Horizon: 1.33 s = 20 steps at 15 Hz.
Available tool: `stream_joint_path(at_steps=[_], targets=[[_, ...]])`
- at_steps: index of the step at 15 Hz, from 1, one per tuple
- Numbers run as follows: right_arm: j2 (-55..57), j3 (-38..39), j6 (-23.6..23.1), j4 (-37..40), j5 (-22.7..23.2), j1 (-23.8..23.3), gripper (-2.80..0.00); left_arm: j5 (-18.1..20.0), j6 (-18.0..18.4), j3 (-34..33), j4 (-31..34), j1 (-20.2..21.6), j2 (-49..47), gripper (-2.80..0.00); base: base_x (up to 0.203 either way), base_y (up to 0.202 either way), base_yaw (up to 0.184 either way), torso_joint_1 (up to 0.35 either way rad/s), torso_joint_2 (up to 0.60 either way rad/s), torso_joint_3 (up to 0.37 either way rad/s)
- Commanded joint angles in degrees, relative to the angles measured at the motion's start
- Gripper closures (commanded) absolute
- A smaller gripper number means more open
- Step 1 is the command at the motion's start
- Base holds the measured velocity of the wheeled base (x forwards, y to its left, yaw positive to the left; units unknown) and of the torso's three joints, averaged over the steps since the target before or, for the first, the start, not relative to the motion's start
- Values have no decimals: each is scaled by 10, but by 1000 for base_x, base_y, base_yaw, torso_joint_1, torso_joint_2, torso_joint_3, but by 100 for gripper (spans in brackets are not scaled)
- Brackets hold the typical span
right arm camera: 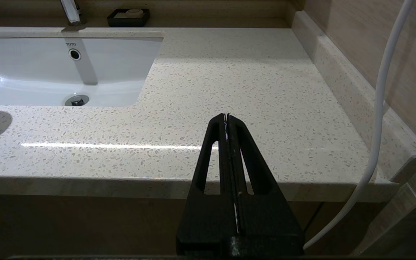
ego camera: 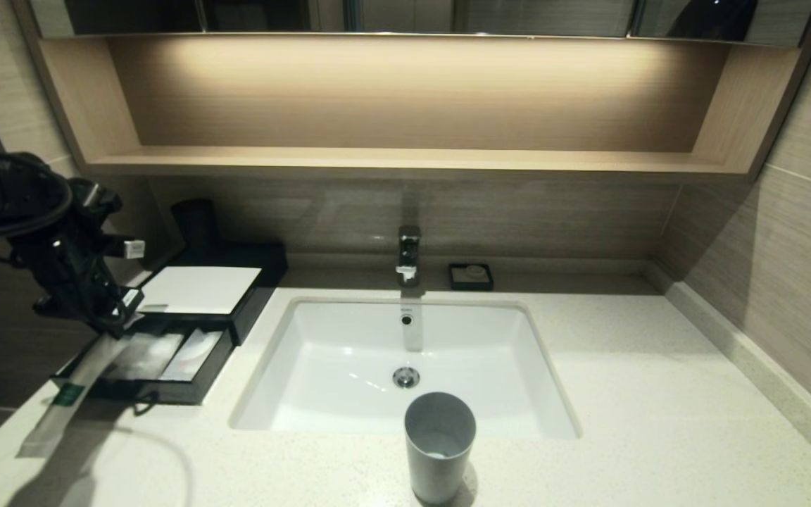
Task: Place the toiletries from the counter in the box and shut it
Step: Place the bathroom toiletry into the drawer
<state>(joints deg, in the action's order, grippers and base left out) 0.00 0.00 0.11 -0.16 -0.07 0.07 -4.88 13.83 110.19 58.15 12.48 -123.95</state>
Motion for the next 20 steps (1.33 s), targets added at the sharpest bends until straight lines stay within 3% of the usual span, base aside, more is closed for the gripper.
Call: stream_joint_path(at_steps=[1, 20], targets=[[0, 1, 0, 0, 0, 0, 0, 0, 1, 0, 2, -3, -8, 0, 0, 0, 0, 0, 0, 0], [-1, 1, 0, 0, 0, 0, 0, 3, -6, 1, 6, -21, -40, 0, 0, 0, 0, 0, 0, 0]])
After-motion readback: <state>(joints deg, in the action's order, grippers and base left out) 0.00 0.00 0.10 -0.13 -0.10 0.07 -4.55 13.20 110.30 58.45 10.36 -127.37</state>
